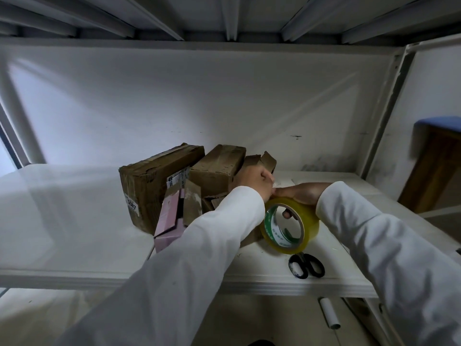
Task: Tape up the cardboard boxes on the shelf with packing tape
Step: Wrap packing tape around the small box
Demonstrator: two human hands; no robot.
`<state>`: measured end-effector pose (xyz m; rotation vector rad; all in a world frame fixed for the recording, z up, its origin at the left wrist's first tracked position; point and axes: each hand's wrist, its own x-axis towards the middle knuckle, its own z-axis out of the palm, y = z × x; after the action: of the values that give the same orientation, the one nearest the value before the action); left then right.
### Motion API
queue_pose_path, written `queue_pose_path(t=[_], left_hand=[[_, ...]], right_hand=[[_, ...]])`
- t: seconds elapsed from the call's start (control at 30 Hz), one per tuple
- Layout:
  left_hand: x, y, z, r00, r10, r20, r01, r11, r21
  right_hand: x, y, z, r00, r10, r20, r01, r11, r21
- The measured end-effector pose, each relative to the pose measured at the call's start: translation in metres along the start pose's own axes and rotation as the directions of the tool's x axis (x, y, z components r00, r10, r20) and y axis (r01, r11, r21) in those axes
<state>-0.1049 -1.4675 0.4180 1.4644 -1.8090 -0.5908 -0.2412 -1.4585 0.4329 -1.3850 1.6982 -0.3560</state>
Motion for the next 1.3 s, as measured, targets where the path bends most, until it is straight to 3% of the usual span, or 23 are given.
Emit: queue_pose_path(t=[0.2, 0.37, 0.43, 0.53, 0.6, 0.67, 0.8, 0.97, 1.07, 1.3], left_hand=[[0.001, -0.014, -0.017, 1.000, 0.025, 0.004, -0.026, 0.991, 0.131], [0.004, -0.034, -0.043, 1.000, 0.021, -0.004, -0.020, 0.980, 0.198], [0.003, -0.049, -0.053, 0.991, -0.013, 0.135, -0.021, 0.969, 0.245], [0.001, -0.065, -0.050, 0.889, -0.239, 0.390, -0.008, 0.845, 0.535], [0.000, -0.070, -0.041, 0.862, -0.319, 0.395, -0.043, 0.729, 0.683], [-0.003, -0.070, -0.037, 0.873, -0.313, 0.374, -0.074, 0.673, 0.736], [-0.008, -0.066, -0.036, 0.889, -0.289, 0.355, -0.104, 0.628, 0.771], [0.011, -0.058, -0.036, 0.855, -0.364, 0.369, 0.093, 0.809, 0.581], [0.014, -0.059, -0.031, 0.846, -0.439, 0.303, 0.161, 0.752, 0.639], [0.002, -0.059, -0.032, 0.857, -0.466, 0.220, 0.212, 0.708, 0.673]], right_hand=[[0.007, 0.000, 0.002, 0.960, -0.277, -0.042, 0.274, 0.960, -0.066], [0.007, -0.003, 0.001, 0.955, -0.288, -0.070, 0.282, 0.956, -0.081], [0.007, -0.003, -0.001, 0.962, -0.268, -0.058, 0.262, 0.960, -0.099], [0.012, 0.000, 0.005, 0.972, -0.235, -0.015, 0.231, 0.963, -0.136], [0.018, 0.002, 0.015, 0.973, -0.232, 0.001, 0.230, 0.964, -0.131], [0.023, 0.002, 0.021, 0.972, -0.233, -0.024, 0.229, 0.967, -0.108], [0.022, 0.001, 0.019, 0.972, -0.228, -0.063, 0.220, 0.969, -0.110], [0.008, -0.007, 0.009, 0.968, -0.221, 0.122, 0.240, 0.956, -0.167], [0.001, -0.014, 0.006, 0.963, -0.160, 0.219, 0.220, 0.933, -0.285], [0.007, -0.017, 0.013, 0.982, -0.102, 0.159, 0.153, 0.922, -0.356]])
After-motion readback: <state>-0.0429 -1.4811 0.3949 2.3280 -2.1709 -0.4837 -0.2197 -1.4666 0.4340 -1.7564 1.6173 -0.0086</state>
